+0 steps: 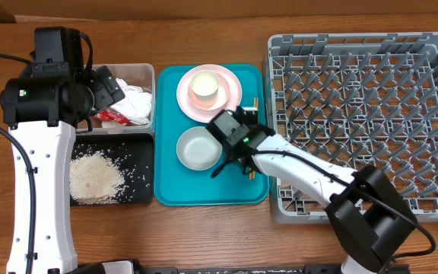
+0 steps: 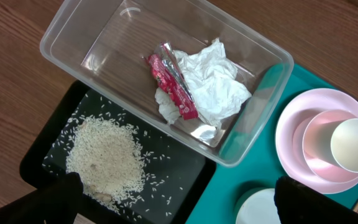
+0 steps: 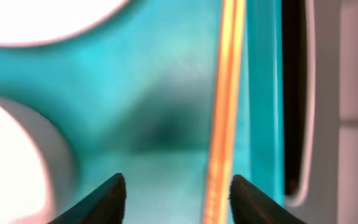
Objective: Sort waste into correct bins and load items into the dishwasher
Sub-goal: 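Lower the right gripper onto a wooden chopstick at the tray edge and grasp it, then carry the chopstick with the right gripper into the dish rack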
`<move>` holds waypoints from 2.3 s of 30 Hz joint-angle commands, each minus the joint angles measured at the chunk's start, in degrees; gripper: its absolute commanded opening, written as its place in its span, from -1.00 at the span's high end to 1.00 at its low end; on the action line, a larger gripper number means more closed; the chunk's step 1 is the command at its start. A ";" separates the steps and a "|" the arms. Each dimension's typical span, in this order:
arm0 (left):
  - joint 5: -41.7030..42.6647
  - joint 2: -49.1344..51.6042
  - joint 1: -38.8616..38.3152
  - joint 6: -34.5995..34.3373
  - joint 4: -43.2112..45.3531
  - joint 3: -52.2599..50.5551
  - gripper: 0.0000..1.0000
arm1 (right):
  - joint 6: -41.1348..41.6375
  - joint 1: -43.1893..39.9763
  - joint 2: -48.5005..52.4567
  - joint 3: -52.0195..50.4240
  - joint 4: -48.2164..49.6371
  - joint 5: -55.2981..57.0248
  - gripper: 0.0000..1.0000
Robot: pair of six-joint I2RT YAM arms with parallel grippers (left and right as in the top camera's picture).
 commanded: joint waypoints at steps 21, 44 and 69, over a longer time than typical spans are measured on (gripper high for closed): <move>0.07 0.20 0.15 -0.15 0.02 0.26 -1.00 | 0.13 -2.82 0.17 -4.90 8.26 1.46 0.21; 0.07 0.20 0.15 -0.15 0.02 0.26 -1.00 | 0.13 -2.84 0.17 -11.52 16.44 -0.02 0.21; 0.07 0.20 0.15 -0.15 0.02 0.26 -1.00 | 0.15 -2.78 -0.09 -7.43 7.89 -4.76 0.92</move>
